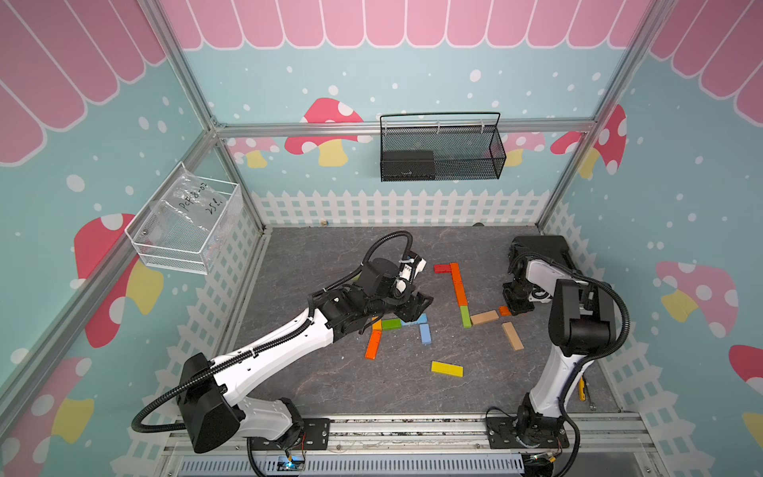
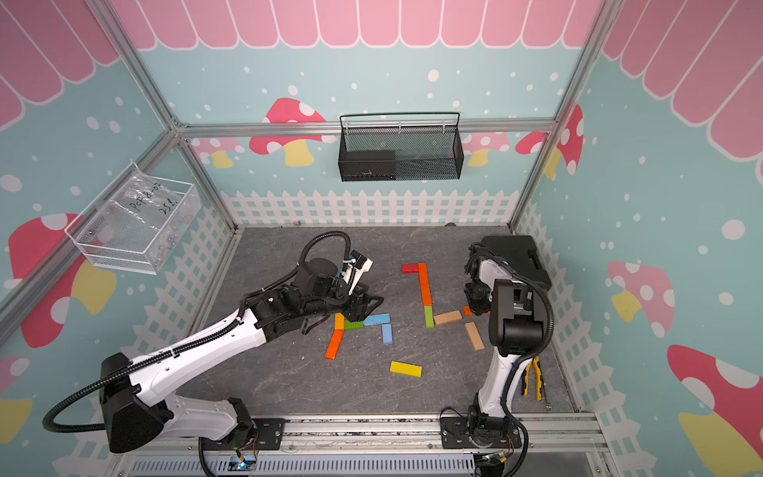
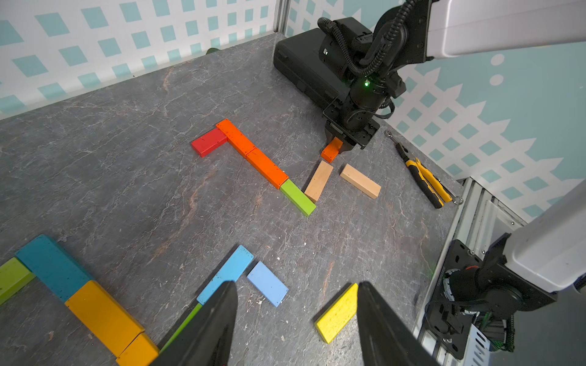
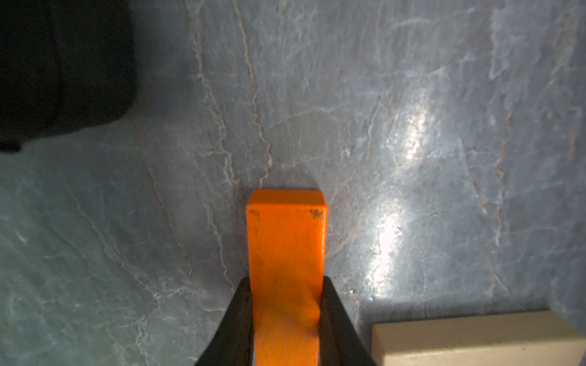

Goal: Assemble a giraffe with building blocks
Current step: Assemble the building block at the center of the board.

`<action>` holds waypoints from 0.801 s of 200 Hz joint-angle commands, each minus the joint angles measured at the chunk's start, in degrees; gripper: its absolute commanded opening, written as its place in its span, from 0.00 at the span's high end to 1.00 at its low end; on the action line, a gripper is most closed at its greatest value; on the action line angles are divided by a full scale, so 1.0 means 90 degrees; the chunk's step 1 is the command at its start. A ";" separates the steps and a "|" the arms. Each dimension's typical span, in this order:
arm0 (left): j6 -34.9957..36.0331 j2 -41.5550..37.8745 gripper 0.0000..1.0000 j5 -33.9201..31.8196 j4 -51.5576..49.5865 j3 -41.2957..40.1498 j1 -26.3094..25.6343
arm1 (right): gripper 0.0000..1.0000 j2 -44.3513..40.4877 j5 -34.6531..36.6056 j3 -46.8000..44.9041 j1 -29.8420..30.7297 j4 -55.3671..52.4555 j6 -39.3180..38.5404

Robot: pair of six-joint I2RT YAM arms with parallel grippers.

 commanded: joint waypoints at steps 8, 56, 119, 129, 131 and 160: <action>0.0039 0.0065 0.37 -0.0137 -0.0080 0.0218 -0.0057 | 0.85 -0.0112 0.0072 -0.0214 0.0092 -0.0145 0.0003; 0.0073 -0.0021 0.37 -0.0222 -0.0117 0.0175 -0.0068 | 0.85 -0.0096 -0.0030 -0.0314 0.0181 -0.0108 0.0130; 0.0102 -0.0099 0.37 -0.0305 -0.0122 0.0109 -0.0066 | 0.86 -0.0329 0.0015 -0.0524 0.0279 -0.0116 0.0231; 0.0102 -0.0108 0.37 -0.0317 -0.0111 0.0091 -0.0066 | 0.86 -0.0351 0.0034 -0.0558 0.0289 -0.0116 0.0231; 0.0098 -0.0109 0.37 -0.0315 -0.0110 0.0094 -0.0066 | 0.86 -0.0351 0.0040 -0.0571 0.0284 -0.0121 0.0231; 0.0093 -0.0138 0.37 -0.0322 -0.0090 0.0057 -0.0066 | 0.86 -0.0409 0.0064 -0.0636 0.0289 -0.0116 0.0222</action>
